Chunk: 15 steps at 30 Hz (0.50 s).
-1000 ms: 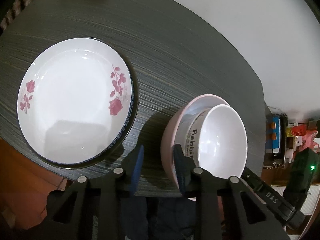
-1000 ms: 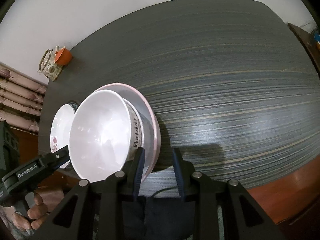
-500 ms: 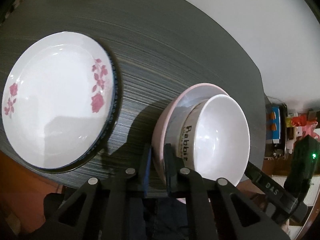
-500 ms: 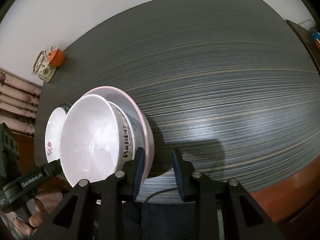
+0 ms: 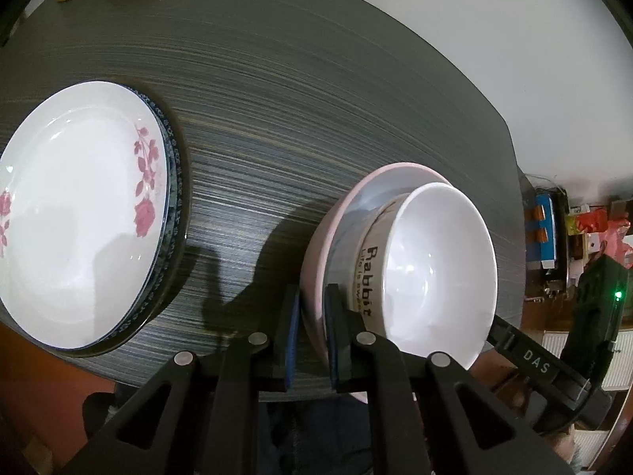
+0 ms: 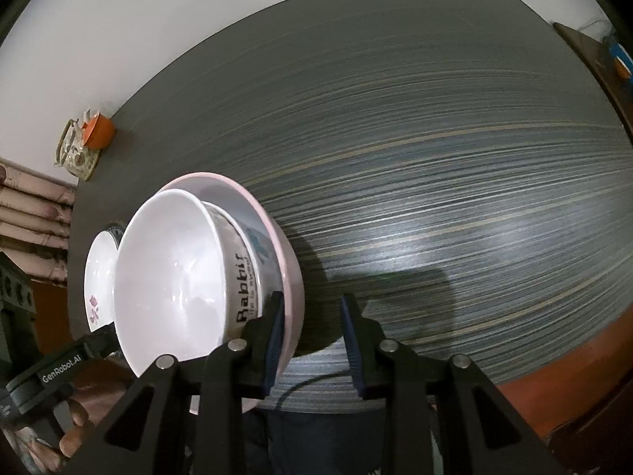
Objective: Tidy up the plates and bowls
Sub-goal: 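Carry the nested bowl stack with both grippers over the flowered plate stack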
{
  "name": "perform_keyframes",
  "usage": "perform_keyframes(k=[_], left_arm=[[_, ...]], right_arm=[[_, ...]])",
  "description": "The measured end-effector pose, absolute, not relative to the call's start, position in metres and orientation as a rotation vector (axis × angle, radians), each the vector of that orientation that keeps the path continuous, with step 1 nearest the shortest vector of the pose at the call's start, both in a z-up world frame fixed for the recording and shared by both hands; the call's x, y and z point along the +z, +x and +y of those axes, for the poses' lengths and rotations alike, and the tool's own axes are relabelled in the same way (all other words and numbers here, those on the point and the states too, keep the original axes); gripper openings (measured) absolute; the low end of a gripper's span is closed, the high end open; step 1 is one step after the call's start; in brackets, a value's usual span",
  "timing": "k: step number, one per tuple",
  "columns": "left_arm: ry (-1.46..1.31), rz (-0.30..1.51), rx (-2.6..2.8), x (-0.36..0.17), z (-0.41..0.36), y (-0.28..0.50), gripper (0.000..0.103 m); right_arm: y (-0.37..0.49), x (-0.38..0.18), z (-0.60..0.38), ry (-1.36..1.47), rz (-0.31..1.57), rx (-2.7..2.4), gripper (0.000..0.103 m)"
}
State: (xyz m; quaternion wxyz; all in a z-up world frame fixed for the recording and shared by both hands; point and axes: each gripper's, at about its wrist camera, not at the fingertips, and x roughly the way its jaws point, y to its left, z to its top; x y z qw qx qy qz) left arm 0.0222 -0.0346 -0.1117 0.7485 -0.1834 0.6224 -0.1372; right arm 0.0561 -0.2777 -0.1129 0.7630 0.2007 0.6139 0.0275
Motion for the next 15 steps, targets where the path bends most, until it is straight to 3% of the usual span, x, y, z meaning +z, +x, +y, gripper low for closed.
perform_keyframes(k=[15], left_arm=[[-0.293,1.294,-0.317,-0.108,-0.050,0.015,0.009]], right_arm=[[0.058,-0.108,-0.275,0.361,1.320,0.076,0.028]])
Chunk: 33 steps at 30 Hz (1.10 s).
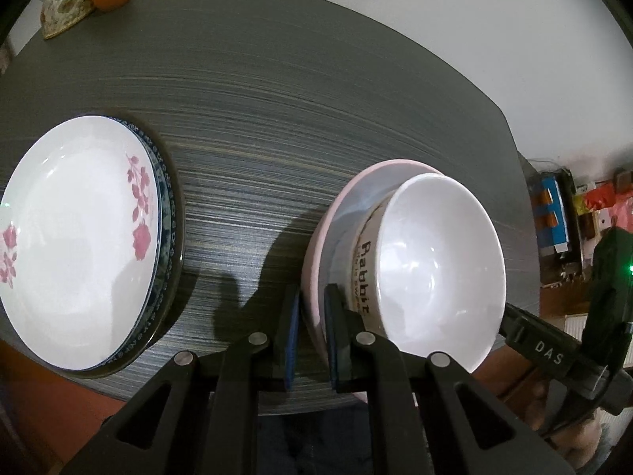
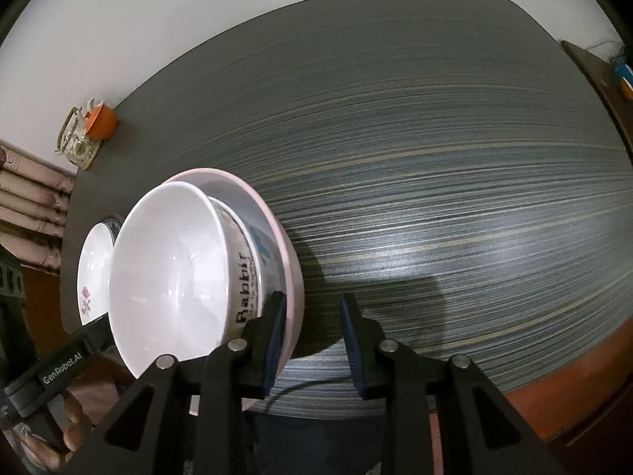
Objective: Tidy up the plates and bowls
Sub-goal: 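Carry the nested bowl stack with both grippers over the flowered plate stack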
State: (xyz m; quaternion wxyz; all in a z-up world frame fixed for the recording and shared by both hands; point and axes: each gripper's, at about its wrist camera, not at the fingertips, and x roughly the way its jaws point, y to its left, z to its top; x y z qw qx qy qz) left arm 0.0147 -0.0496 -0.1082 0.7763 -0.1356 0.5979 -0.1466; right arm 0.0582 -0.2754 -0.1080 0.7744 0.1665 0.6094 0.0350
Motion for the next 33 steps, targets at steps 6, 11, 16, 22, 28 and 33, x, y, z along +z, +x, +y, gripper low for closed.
perform_keyframes(k=[6,11,16,22,28,33], left_arm=[[-0.310,1.305,-0.314,-0.110,-0.051,0.015,0.009],[-0.308,1.314,-0.312,-0.111,-0.050,0.016,0.009],[-0.299,1.318,-0.319,-0.110,-0.051,0.019,0.009],[-0.288,1.309,-0.316,-0.110,-0.053,0.017,0.009],[-0.297,1.311,-0.317,-0.111,-0.053,0.015,0.009],[-0.303,1.306,-0.319,-0.111,-0.052,0.014,0.009]], right_arm=[[0.055,-0.107,-0.280,0.365,1.313,0.073,0.028],[0.052,-0.106,-0.279,0.374,1.303,0.074,0.024],[0.054,-0.104,-0.279,0.368,1.299,0.084,0.017],[0.055,-0.101,-0.278,0.365,1.291,0.090,0.010],[0.055,-0.101,-0.281,0.385,1.294,0.089,0.010],[0.056,-0.101,-0.289,0.418,1.307,0.090,0.010]])
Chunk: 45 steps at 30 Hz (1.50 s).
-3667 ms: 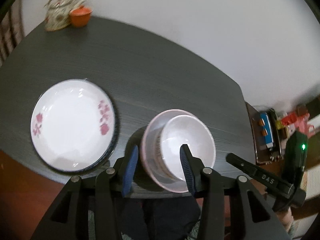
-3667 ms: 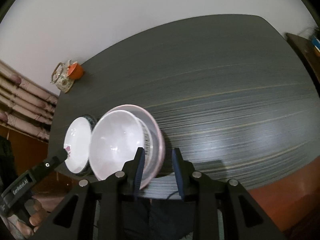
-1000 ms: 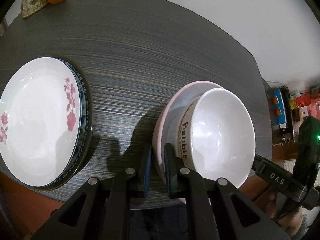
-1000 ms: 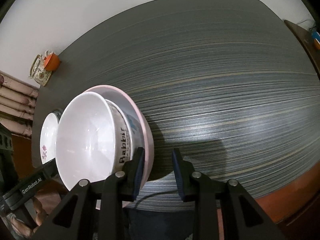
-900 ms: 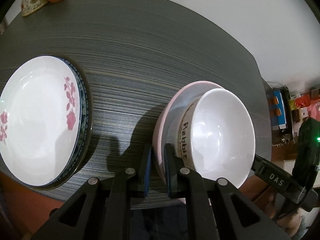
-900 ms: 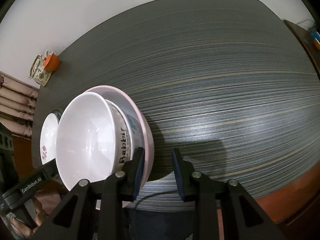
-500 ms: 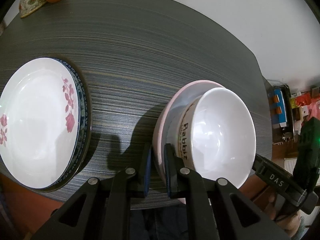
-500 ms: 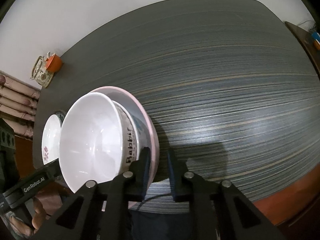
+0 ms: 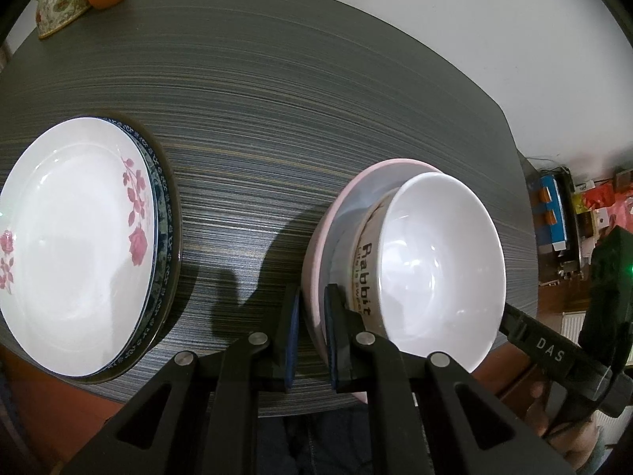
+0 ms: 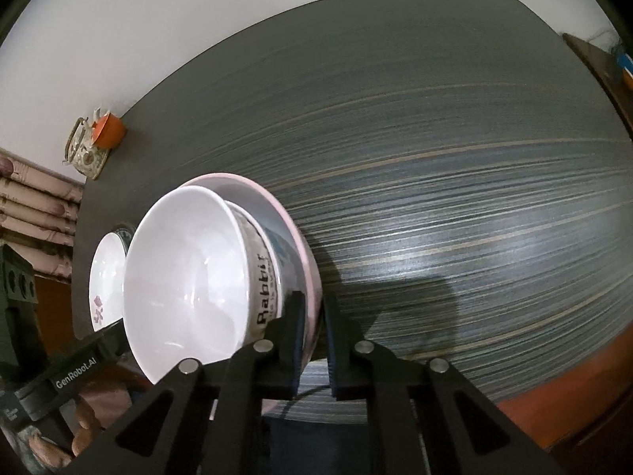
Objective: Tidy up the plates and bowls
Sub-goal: 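Carry the nested bowl stack with both grippers over the flowered plate stack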
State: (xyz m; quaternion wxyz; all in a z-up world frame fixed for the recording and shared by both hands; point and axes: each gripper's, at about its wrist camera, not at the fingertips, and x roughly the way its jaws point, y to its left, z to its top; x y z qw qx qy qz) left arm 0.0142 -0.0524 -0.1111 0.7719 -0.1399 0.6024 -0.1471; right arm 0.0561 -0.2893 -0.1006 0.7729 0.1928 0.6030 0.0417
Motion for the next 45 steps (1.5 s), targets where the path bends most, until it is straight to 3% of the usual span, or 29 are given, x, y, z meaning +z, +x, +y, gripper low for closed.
perform_keyframes(k=[45], left_arm=[[-0.298,1.247,-0.280,-0.101,-0.064,-0.011,0.009]], right_arm=[[0.059,-0.093,-0.283,0.406,1.257,0.089,0.010]])
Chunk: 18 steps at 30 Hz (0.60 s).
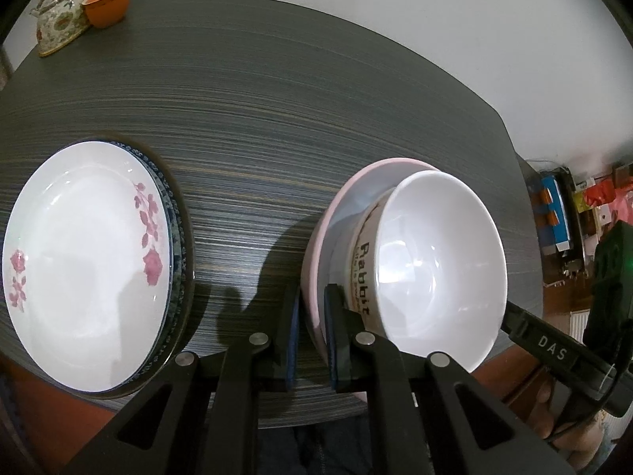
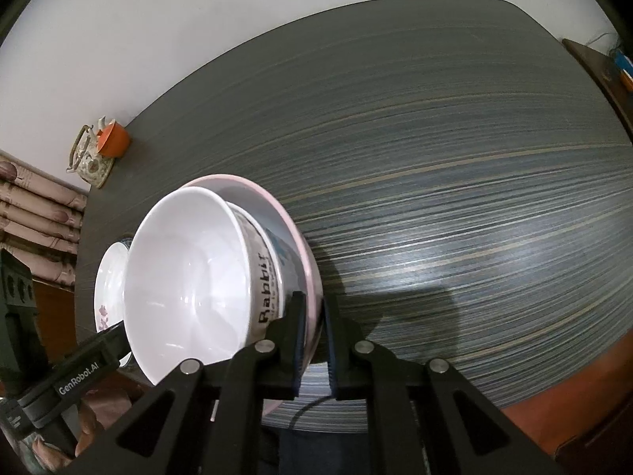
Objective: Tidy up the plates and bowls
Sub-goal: 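Carry the nested bowl stack with both grippers over the flowered plate stack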
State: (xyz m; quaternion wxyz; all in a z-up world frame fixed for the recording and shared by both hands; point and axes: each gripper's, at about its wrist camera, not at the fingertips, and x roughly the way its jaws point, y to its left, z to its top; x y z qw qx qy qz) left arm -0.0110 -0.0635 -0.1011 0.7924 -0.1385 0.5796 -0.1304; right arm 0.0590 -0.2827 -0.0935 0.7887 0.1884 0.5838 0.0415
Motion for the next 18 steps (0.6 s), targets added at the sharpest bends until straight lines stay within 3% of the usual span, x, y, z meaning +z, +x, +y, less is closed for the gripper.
perform_keyframes(k=[18], left_arm=[[-0.341,1.194,-0.212,-0.069,-0.035,-0.027,0.009]], right_arm=[[0.072,-0.054,-0.252,0.354,1.240,0.158,0.009]])
